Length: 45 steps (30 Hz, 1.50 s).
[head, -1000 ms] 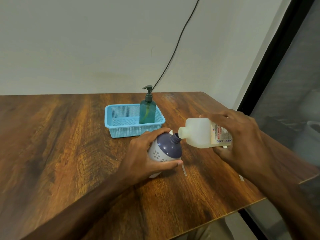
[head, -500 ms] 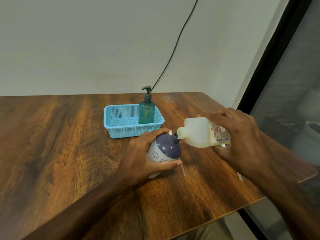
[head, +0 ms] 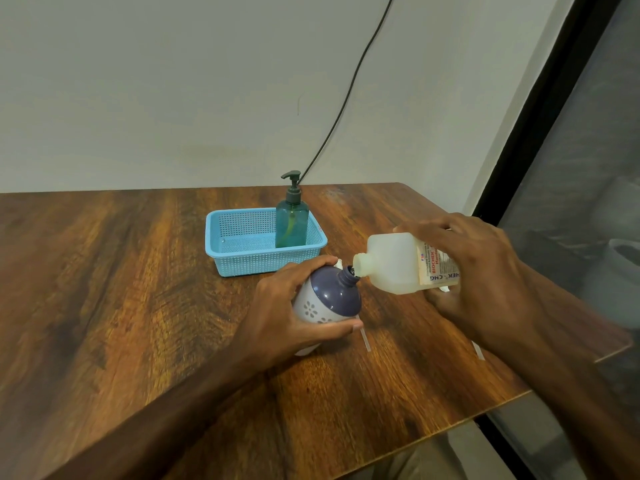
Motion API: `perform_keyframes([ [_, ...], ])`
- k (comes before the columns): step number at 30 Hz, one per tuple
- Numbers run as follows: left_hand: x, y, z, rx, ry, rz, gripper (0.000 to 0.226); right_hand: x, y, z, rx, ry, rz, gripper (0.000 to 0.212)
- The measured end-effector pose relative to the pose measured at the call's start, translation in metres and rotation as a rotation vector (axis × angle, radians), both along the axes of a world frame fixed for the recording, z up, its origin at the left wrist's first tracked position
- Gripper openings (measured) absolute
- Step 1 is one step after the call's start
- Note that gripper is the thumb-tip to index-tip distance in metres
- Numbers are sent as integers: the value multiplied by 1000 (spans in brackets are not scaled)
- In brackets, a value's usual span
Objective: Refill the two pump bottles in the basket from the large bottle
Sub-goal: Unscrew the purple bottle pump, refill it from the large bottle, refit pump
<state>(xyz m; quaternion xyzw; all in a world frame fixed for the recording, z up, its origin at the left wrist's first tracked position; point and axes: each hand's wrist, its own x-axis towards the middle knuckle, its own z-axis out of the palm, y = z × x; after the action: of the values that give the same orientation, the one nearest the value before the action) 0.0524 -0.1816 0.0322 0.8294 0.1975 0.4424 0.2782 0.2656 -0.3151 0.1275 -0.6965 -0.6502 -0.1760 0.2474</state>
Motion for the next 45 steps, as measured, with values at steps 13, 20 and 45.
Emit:
perform_keyframes([
  [13,0,0,-1,24,-1,15,85,2,3,1,24,-37,20,78],
  [20,0,0,0,14,5,12,86,1,2,3,10,-40,22,79],
  [45,0,-2,2,6,-3,2,85,2,5,7,-14,-76,31,74],
])
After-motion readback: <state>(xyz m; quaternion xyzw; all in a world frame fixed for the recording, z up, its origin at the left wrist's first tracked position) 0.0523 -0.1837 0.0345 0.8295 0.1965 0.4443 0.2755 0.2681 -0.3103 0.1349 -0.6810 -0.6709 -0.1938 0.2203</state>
